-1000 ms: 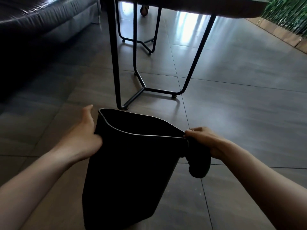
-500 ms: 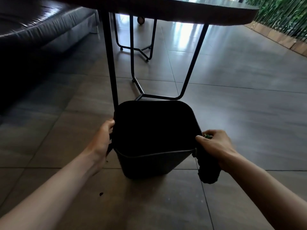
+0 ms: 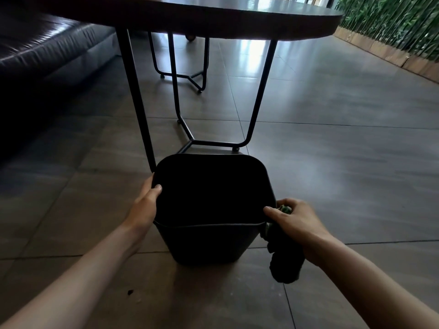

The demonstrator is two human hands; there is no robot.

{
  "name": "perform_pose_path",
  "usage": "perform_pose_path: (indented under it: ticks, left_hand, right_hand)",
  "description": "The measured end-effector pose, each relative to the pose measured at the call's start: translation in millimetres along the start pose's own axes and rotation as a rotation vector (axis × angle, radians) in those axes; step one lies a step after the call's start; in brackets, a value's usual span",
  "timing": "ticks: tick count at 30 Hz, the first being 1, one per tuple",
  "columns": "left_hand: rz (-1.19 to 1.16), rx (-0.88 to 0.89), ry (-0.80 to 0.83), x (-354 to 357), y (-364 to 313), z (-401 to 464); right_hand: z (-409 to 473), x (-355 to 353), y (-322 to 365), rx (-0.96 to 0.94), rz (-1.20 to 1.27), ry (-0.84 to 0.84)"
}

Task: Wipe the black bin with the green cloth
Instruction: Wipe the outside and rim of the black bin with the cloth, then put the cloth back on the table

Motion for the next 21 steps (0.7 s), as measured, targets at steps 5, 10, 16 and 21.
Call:
perform_pose_path:
  ticks: [5,10,16,21]
  left_hand:
    - [0.055,-0.004,-0.049,-2,-4,-1]
    - [0.088,0.038,-0.102,-14,-13,-1]
    - [0.108,0.051,-0.099,-13,-14,-3]
    - [0.146,0.069,-0.115,-20,-18,0]
  right_hand:
    - [-10,-31,9,0.008,0.045,-0.058]
    - [-7,-66,18,-0.007,0.039,-0.080]
    - [9,-63,31,0.017,-0.011,-0.075]
    - [21,-53,35,0.058,0.028,-0.082]
Point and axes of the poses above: each hand's wrist, its own z-axis towards the middle knuckle, its own x-axis out of the palm, y = z × x, the point moved 8 cm from there along z, towards the middle knuckle, and after that the axes turned 12 degrees about -x, right-handed, at the moved point
